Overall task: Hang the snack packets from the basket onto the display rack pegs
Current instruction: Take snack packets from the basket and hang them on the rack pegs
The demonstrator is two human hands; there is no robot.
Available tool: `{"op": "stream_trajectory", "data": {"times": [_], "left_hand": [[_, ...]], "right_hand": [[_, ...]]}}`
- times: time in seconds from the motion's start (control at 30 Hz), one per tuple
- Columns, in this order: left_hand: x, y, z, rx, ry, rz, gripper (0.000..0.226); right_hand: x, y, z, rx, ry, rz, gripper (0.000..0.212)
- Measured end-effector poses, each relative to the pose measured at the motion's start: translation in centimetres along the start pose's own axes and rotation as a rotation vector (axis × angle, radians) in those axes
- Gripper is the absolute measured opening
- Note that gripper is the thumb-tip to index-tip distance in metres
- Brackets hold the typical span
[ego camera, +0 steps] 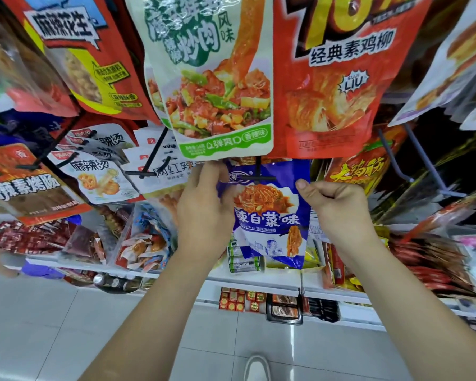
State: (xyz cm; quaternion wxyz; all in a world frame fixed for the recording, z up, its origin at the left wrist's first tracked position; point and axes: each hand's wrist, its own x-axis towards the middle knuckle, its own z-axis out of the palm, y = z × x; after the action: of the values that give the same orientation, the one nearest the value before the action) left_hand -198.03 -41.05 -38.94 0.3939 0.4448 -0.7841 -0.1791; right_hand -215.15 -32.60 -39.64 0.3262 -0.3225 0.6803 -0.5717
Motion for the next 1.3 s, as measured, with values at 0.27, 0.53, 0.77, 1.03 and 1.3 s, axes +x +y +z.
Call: {"op": "stream_trajectory", "data": {"times": [0.27, 0.53, 0.77, 1.03, 1.3], "left_hand": [[-2.6, 1.0, 1.9, 0.373, -0.242, 0.183, 0.061], [0.6, 1.5, 4.1, 0.449, -0.45, 0.121, 0.078], [-0.9, 4.2, 3.5, 0.157, -0.461, -0.134, 0.058], [-5.4, 8.4, 1.7, -1.281, -0.547, -1.158, 0.066], [-6.4, 8.6, 0.9, -1.155, -0.248, -1.035, 0.031]], "right_hand": [[-0.9, 1.0, -2.2, -0.037, 0.084, 0.057, 0.022], [-3.5, 0.3, -5.8, 0.075, 0.236, 0.072, 0.043], [-9.3, -1.5, -6.2, -0.199, 0.305, -0.44, 0.056], [-12.9, 3.4, -3.6, -0.669, 0.049, -0.957, 0.026], [-13.8, 4.3, -4.0, -0.804, -0.209, -0.867, 0.024]]}}
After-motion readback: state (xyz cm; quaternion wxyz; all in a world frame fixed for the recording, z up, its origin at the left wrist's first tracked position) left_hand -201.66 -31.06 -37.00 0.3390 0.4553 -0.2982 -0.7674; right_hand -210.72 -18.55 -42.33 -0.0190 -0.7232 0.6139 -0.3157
